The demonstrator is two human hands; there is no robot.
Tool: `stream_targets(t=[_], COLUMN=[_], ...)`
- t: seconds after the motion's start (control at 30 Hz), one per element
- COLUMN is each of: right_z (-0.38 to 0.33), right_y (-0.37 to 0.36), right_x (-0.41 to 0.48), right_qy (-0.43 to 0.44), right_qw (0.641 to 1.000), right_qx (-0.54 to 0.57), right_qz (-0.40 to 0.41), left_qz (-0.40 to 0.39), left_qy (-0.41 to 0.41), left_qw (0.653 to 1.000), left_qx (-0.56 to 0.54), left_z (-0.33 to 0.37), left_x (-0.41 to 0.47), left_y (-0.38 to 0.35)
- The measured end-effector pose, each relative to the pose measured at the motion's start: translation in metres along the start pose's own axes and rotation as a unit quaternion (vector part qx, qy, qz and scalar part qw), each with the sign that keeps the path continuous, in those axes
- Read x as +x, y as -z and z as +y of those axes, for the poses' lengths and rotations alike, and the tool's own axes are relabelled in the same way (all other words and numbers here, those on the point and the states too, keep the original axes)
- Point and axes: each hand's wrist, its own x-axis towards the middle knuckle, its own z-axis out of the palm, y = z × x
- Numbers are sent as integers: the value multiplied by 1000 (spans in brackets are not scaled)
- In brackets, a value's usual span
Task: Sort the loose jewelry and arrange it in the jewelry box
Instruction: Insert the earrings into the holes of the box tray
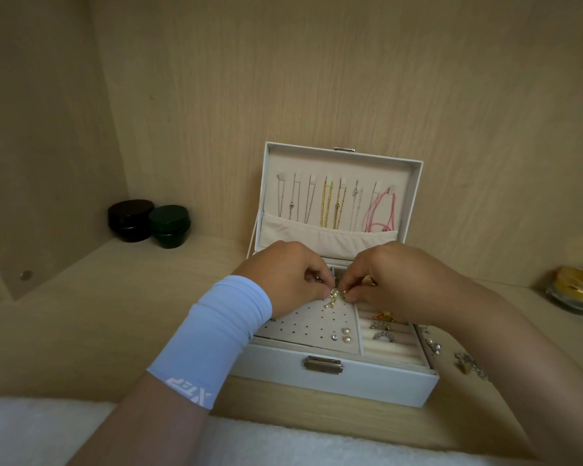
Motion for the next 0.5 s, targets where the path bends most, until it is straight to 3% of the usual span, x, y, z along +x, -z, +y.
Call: stream_targets(t=[0.17, 0.33, 0.5], right_z=[1, 1, 5], right_y=[4, 1, 16], right_x=[-2, -1, -6], right_qy=[2, -12, -6], right_qw=[998, 994, 971], right_qx=[66, 97, 200], right_qz=[0, 40, 135], left_qz=[6, 5, 8], left_qy=[7, 3, 6], left_qw=[999, 987, 966], left_qx=[-36, -158, -259], left_z=[-1, -2, 3], left_x=[-2, -6, -11], left_y=[6, 11, 13])
